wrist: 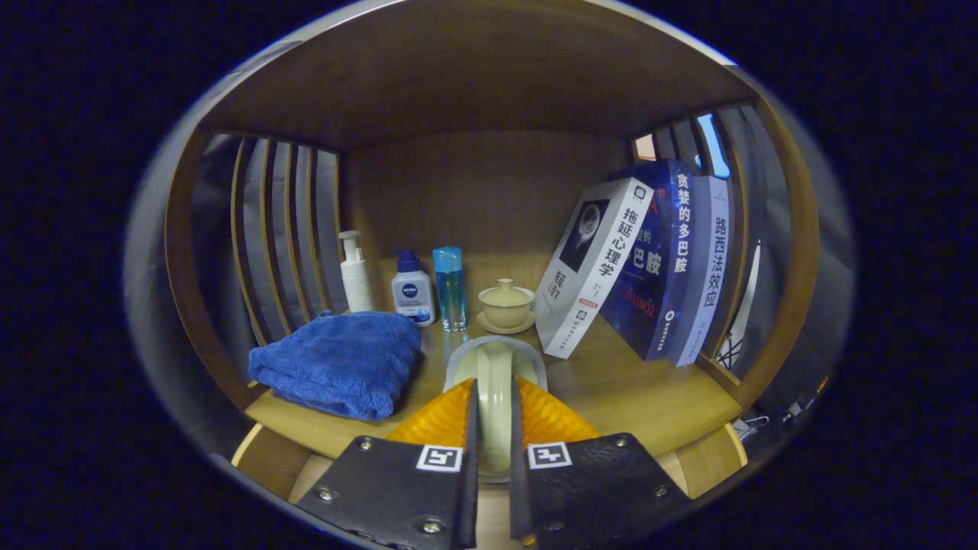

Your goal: Pull open the drawer, take out the items inside it, and place them on the countertop above the cabinet.

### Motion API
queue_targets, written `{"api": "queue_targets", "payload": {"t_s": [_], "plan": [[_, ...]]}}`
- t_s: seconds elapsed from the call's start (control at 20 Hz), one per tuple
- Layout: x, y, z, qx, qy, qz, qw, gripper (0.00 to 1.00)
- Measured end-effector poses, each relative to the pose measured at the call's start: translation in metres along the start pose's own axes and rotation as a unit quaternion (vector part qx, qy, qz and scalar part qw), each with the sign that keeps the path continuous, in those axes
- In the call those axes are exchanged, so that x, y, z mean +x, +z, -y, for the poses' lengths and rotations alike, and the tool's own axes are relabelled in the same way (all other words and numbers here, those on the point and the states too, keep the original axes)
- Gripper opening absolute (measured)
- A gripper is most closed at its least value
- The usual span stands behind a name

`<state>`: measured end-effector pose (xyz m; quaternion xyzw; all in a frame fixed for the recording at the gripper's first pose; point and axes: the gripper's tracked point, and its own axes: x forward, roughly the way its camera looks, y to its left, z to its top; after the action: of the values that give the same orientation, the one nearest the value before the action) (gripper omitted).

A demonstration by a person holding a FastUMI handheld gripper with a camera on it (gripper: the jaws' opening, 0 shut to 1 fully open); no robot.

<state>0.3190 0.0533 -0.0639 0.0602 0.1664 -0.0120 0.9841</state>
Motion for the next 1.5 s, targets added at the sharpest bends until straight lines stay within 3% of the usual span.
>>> {"api": "queue_targets", "payload": {"t_s": [0.8, 1.2, 1.5], "plan": [[-0.01, 0.017, 0.004, -0.006, -0.001, 0.092, 0.996, 0.21], [-0.057, 0.039, 0.001, 0.003, 0.017, 0.133, 0.991, 0.21], [-0.118, 0.017, -0.009, -0.002, 0.047, 0.13, 0.99, 0.21]]}}
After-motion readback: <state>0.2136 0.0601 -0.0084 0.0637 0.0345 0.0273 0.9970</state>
